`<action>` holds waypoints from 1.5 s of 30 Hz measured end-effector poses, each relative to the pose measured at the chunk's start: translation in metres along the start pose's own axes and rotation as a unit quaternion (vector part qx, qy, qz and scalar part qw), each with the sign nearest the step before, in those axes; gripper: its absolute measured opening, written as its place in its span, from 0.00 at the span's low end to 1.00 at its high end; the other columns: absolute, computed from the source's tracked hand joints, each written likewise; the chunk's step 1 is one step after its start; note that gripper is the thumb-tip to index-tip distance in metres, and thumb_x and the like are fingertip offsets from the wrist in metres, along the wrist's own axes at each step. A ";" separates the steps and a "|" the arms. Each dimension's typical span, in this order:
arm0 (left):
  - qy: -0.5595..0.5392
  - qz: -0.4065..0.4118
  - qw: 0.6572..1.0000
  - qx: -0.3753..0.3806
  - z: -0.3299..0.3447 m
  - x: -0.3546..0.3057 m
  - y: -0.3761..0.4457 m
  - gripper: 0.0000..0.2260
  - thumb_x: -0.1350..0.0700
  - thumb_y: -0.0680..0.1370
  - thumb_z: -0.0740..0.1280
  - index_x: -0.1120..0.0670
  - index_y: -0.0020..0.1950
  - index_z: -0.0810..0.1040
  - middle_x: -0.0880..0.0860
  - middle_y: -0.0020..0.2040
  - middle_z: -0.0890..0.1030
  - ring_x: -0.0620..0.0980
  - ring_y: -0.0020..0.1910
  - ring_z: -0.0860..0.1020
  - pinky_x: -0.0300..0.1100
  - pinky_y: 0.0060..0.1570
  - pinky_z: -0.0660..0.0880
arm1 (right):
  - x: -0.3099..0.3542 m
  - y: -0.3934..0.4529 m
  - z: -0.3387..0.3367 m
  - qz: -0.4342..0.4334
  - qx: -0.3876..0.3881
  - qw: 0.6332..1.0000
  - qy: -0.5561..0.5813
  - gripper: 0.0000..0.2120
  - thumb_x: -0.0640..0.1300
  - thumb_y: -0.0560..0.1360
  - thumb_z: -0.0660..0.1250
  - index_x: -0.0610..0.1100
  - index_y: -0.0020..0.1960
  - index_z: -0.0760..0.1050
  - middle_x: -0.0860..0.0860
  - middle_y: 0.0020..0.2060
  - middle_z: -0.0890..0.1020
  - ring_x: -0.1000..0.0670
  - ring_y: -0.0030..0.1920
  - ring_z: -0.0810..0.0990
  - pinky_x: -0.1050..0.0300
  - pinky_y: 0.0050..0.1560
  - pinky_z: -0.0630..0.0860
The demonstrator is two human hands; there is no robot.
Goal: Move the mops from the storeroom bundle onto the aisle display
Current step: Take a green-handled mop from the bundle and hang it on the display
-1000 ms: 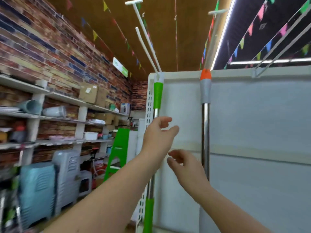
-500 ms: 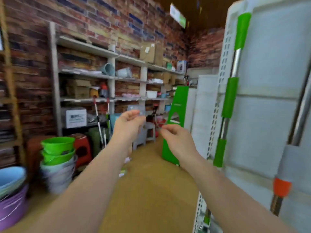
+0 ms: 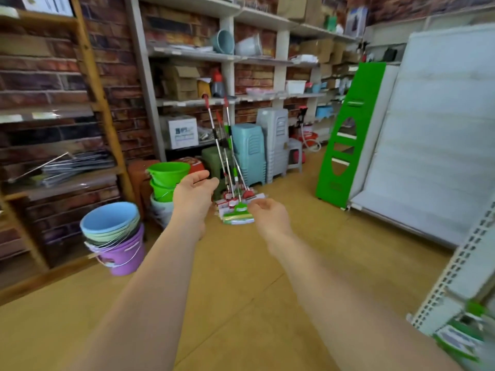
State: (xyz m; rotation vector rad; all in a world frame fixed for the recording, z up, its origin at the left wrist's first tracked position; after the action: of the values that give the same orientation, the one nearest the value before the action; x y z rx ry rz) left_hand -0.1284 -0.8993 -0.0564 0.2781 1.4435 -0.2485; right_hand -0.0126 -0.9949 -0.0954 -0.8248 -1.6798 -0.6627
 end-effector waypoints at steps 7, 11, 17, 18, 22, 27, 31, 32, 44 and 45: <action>0.019 -0.004 1.000 0.004 -0.018 0.010 0.077 0.13 0.58 0.76 0.66 0.55 0.61 0.74 0.51 0.46 0.76 0.47 0.46 0.73 0.45 0.54 0.72 | 0.014 0.060 0.062 -0.005 0.025 1.000 0.001 0.15 0.42 0.77 0.61 0.41 0.63 0.74 0.46 0.61 0.78 0.47 0.58 0.75 0.63 0.49 0.66; 0.030 -0.014 0.999 0.001 -0.013 0.032 0.136 0.13 0.58 0.76 0.66 0.54 0.61 0.74 0.48 0.41 0.74 0.43 0.38 0.71 0.39 0.43 0.72 | 0.008 0.117 0.083 -0.003 0.031 0.999 0.005 0.15 0.42 0.77 0.61 0.42 0.63 0.74 0.47 0.61 0.78 0.49 0.56 0.74 0.62 0.50 0.66; 0.026 -0.021 0.999 -0.010 0.025 0.066 0.252 0.12 0.60 0.77 0.65 0.55 0.61 0.74 0.48 0.39 0.73 0.46 0.38 0.69 0.37 0.38 0.68 | -0.011 0.253 0.104 -0.002 0.040 0.999 0.006 0.14 0.41 0.78 0.59 0.42 0.62 0.74 0.49 0.47 0.77 0.55 0.37 0.76 0.67 0.33 0.70; 0.028 -0.022 0.999 -0.015 0.035 0.070 0.276 0.12 0.60 0.77 0.65 0.56 0.61 0.74 0.48 0.40 0.73 0.46 0.38 0.70 0.37 0.38 0.68 | -0.012 0.281 0.107 -0.001 0.038 0.999 0.006 0.13 0.42 0.78 0.59 0.42 0.61 0.74 0.48 0.50 0.79 0.51 0.41 0.77 0.66 0.37 0.70; 0.057 -0.036 0.998 -0.016 0.083 0.078 0.369 0.13 0.59 0.76 0.66 0.56 0.61 0.75 0.52 0.44 0.75 0.48 0.43 0.72 0.42 0.46 0.71 | -0.010 0.387 0.117 0.004 0.029 1.000 0.000 0.13 0.43 0.77 0.60 0.43 0.61 0.74 0.48 0.59 0.79 0.53 0.50 0.72 0.59 0.53 0.68; 0.050 -0.041 0.998 -0.014 0.129 0.082 0.473 0.11 0.58 0.76 0.66 0.52 0.58 0.75 0.49 0.43 0.75 0.49 0.50 0.73 0.43 0.54 0.72 | 0.001 0.499 0.131 0.001 0.039 0.999 -0.016 0.13 0.43 0.77 0.61 0.43 0.60 0.75 0.50 0.58 0.79 0.52 0.51 0.74 0.59 0.52 0.71; 0.051 -0.045 0.997 -0.019 0.152 0.097 0.558 0.12 0.58 0.77 0.65 0.53 0.60 0.74 0.49 0.44 0.75 0.49 0.49 0.73 0.42 0.52 0.71 | -0.003 0.580 0.149 0.013 0.043 0.999 -0.016 0.12 0.42 0.78 0.60 0.44 0.59 0.76 0.50 0.49 0.78 0.54 0.41 0.73 0.61 0.45 0.70; 0.054 -0.048 0.997 -0.020 0.158 0.102 0.581 0.12 0.58 0.77 0.65 0.54 0.60 0.74 0.49 0.45 0.75 0.48 0.49 0.73 0.42 0.52 0.71 | -0.005 0.602 0.155 0.015 0.041 0.999 -0.016 0.12 0.42 0.78 0.59 0.43 0.59 0.76 0.50 0.46 0.77 0.55 0.38 0.73 0.60 0.46 0.70; 0.046 -0.072 0.996 0.010 0.260 0.146 0.899 0.13 0.59 0.77 0.64 0.54 0.61 0.75 0.48 0.40 0.75 0.45 0.40 0.73 0.42 0.50 0.71 | -0.002 0.918 0.247 0.029 0.014 0.999 -0.041 0.12 0.42 0.77 0.61 0.42 0.58 0.76 0.48 0.49 0.79 0.50 0.42 0.76 0.54 0.52 0.73; 0.051 -0.076 0.996 0.015 0.272 0.148 0.922 0.12 0.59 0.77 0.64 0.54 0.61 0.75 0.49 0.42 0.76 0.46 0.41 0.74 0.42 0.51 0.72 | -0.003 0.942 0.249 0.035 0.011 0.999 -0.037 0.12 0.42 0.77 0.61 0.42 0.58 0.76 0.48 0.49 0.78 0.50 0.43 0.75 0.53 0.53 0.73</action>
State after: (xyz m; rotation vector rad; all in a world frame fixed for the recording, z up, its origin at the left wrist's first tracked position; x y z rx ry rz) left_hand 0.4493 -0.1217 -0.1398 0.2080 1.5655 -0.3843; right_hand 0.5951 -0.2354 -0.1448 -0.8978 -1.7144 -0.5698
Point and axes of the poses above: each hand's wrist, its own y-axis towards the middle knuckle, its own z-axis out of the palm, x = y × z, the point moved 6 cm from there along y, towards the middle knuckle
